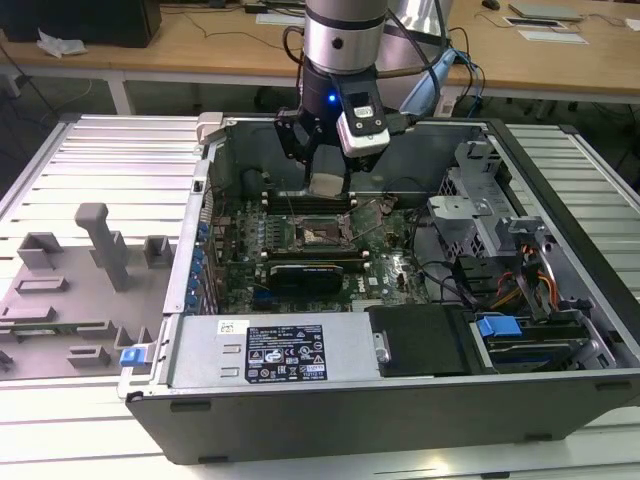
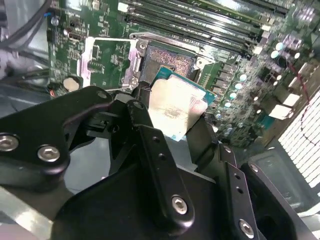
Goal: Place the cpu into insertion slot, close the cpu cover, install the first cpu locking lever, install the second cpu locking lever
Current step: 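Place the cpu into insertion slot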
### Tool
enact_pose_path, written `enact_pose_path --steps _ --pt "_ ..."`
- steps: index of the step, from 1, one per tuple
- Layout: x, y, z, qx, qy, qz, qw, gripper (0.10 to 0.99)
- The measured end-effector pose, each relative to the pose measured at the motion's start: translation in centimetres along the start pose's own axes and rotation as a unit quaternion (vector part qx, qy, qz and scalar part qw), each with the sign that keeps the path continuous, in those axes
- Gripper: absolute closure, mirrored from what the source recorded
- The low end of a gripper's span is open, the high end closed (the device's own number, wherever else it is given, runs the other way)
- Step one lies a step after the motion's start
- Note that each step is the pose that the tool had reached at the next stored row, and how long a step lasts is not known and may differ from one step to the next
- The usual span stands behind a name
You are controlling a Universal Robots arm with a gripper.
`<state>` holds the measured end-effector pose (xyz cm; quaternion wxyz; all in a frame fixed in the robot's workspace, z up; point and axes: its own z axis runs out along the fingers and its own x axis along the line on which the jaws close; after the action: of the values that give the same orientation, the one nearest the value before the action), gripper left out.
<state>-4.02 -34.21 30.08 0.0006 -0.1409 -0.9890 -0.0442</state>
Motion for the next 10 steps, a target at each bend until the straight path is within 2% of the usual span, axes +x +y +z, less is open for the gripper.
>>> enact_pose_path --steps 4,6,10 --pt "0.00 -0.01 0.06 -0.0006 -0.0038 0.043 0.9991 0.545" --pt "0.00 -0.01 0.10 -0.0010 -0.0064 0.073 0.9973 0.545" --pt "0.00 -0.01 0.16 -0.0016 -0.0097 0.110 0.9938 0.545"
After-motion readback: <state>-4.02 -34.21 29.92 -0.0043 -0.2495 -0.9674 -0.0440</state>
